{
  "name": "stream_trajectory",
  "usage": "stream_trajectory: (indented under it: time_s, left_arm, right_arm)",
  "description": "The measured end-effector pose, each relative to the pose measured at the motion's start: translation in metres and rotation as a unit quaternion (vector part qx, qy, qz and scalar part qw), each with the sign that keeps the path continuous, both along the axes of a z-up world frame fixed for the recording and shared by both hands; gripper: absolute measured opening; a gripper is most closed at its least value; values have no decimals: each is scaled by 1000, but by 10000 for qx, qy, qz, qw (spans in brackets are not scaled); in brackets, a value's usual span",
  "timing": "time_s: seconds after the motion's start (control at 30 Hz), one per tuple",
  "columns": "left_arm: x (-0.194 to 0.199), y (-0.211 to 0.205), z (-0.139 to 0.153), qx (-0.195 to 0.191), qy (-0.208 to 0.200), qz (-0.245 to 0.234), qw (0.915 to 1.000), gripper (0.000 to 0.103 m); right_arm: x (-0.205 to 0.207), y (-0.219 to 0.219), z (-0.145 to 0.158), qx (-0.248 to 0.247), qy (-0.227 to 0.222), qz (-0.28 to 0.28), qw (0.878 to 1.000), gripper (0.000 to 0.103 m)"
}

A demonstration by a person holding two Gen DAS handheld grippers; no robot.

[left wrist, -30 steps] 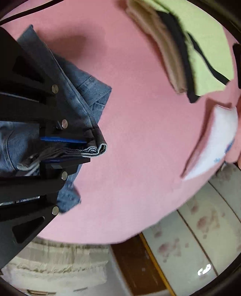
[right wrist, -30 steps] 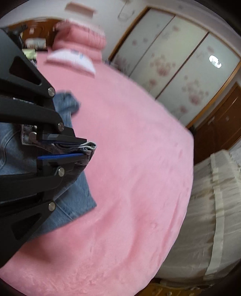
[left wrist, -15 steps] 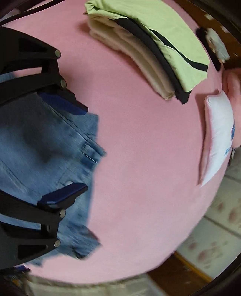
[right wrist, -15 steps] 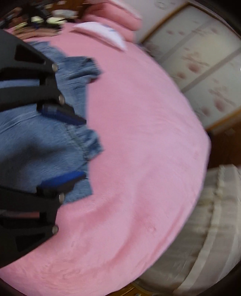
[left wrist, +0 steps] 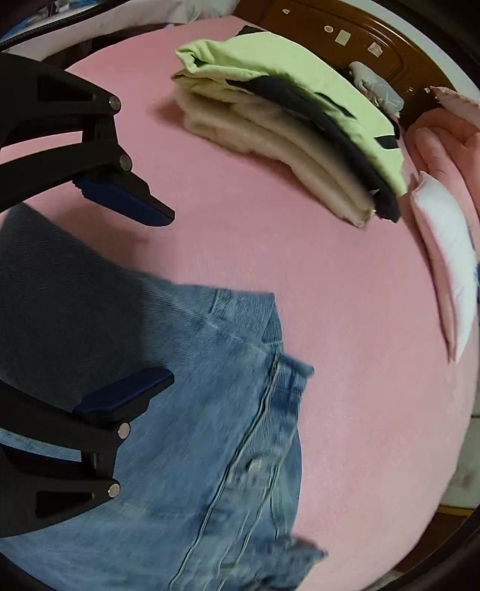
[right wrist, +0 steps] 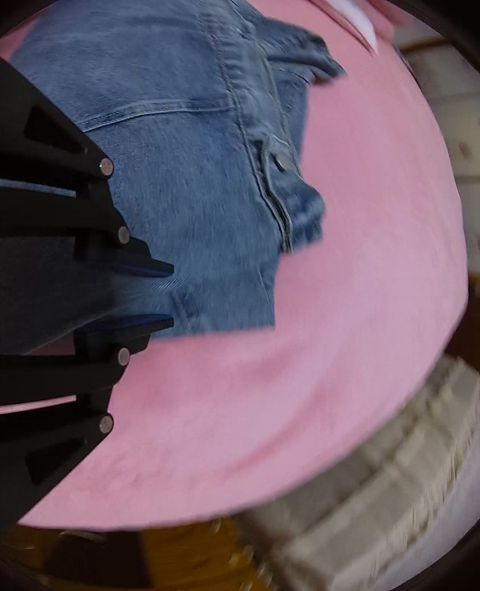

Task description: Fold large clothes

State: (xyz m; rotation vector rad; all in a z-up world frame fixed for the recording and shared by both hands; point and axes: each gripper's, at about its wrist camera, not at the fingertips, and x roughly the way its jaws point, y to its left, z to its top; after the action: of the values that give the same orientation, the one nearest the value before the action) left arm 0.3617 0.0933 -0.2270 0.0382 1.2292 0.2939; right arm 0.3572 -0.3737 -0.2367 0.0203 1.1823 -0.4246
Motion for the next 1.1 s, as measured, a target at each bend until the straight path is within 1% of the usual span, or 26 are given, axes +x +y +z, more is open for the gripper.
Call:
stream_trajectory:
  time_s: [0.07, 0.1, 0.13, 0.17, 0.2, 0.23, 0.27, 0.3, 0.33, 0.37, 0.4, 0.47, 0.53, 0.57, 0.63, 0.7, 0.73, 0.77, 0.8, 0.83, 0.9, 0.97, 1.0, 1.03, 1.07, 1.1]
  left_arm:
    - [-16, -9, 17, -364, -157, -193, 9990, 77]
    - [-18, -13, 21, -517, -204, -245, 9982, 77]
    - [-29, -20, 29, -863, -275, -384, 9952, 77]
    - [-40, -29, 33, -1245, -269, -570, 9902, 77]
    - [-49, -38, 35, -1507, -201, -723, 9857, 76]
    - [-56, -47, 35, -1677, -144, -817, 9823, 69]
    - [-65, -57, 33, -1881, -48, -927, 9778, 63]
    - [-71, -65, 31, -2015, 30, -1001, 9744, 51]
    - [-79, -77, 25, -2255, 211, -1147, 9672, 36]
    - [-86, -87, 18, -2470, 379, -1255, 9601, 26]
    - [-89, -89, 12, -2601, 481, -1294, 9557, 7]
    - [-96, -100, -4, -2939, 796, -1370, 9426, 6]
    - [-104, -107, -16, -3020, 961, -1460, 9371, 6]
    - [-107, -110, -24, -2924, 1058, -1542, 9378, 6]
    - [-103, -106, -41, -2711, 1071, -1595, 9432, 5]
    - [-100, -103, -42, -2529, 960, -1627, 9489, 2]
    - [-98, -96, -39, -2296, 848, -1655, 9554, 2]
    - [-97, -90, -35, -2022, 707, -1680, 9622, 2]
    - [-93, -84, -33, -1830, 601, -1699, 9664, 2]
    - [-91, -74, -29, -1547, 485, -1717, 9717, 2]
    - [-86, -51, -31, -927, 487, -1621, 9812, 3]
    - [-83, -15, -43, -169, 532, -1360, 9891, 3]
    - [-82, 1, -47, -121, 536, -1234, 9908, 3]
    - [-81, 12, -50, -129, 514, -1126, 9922, 3]
    - [-80, 24, -53, -120, 511, -1019, 9934, 3]
    - [-79, 29, -53, -186, 512, -997, 9935, 3]
  right_arm:
    - [-9, 17, 14, -94, -232, -43, 9997, 19]
    - [-15, 29, 22, 1, -367, 45, 9993, 19]
    - [-21, 39, 28, 166, -444, 106, 9988, 19]
    - [-29, 53, 33, 571, -536, 178, 9968, 19]
    - [-35, 64, 33, 932, -597, 220, 9936, 19]
    - [-45, 78, 32, 1607, -675, 274, 9843, 18]
    - [-51, 85, 29, 2014, -706, 292, 9765, 16]
    - [-60, 100, 22, 2705, -725, 333, 9594, 13]
    - [-64, 110, 19, 3028, -693, 382, 9498, 5]
    - [-69, 124, 10, 3353, -577, 472, 9391, 3]
    - [-72, 138, 2, 3511, -411, 535, 9339, 3]
    - [-79, 161, -13, 3696, -136, 669, 9267, 3]
    - [-81, 170, -27, 3909, 80, 712, 9177, 4]
    - [-82, 170, -32, 3964, 94, 698, 9154, 3]
    - [-78, 166, -35, 3986, 18, 789, 9137, 3]
    - [-72, 157, -40, 3805, 65, 805, 9212, 0]
    - [-69, 147, -44, 3733, 127, 782, 9243, 0]
    - [-65, 138, -43, 3858, 126, 769, 9193, 0]
    - [-63, 122, -45, 4110, 92, 697, 9089, 0]
    - [-63, 103, -44, 4025, 17, 572, 9136, 0]
    - [-65, 74, -36, 3676, -135, 496, 9285, 0]
    - [-74, 35, -28, 2999, -280, 249, 9532, 0]
    - [-81, 18, -27, 3020, -356, 149, 9525, 0]
    - [-87, 2, -27, 2842, -336, -78, 9581, 0]
    - [-95, -15, -25, 2344, -316, -357, 9710, 0]
    - [-100, -24, -21, 2096, -361, -444, 9761, 0]
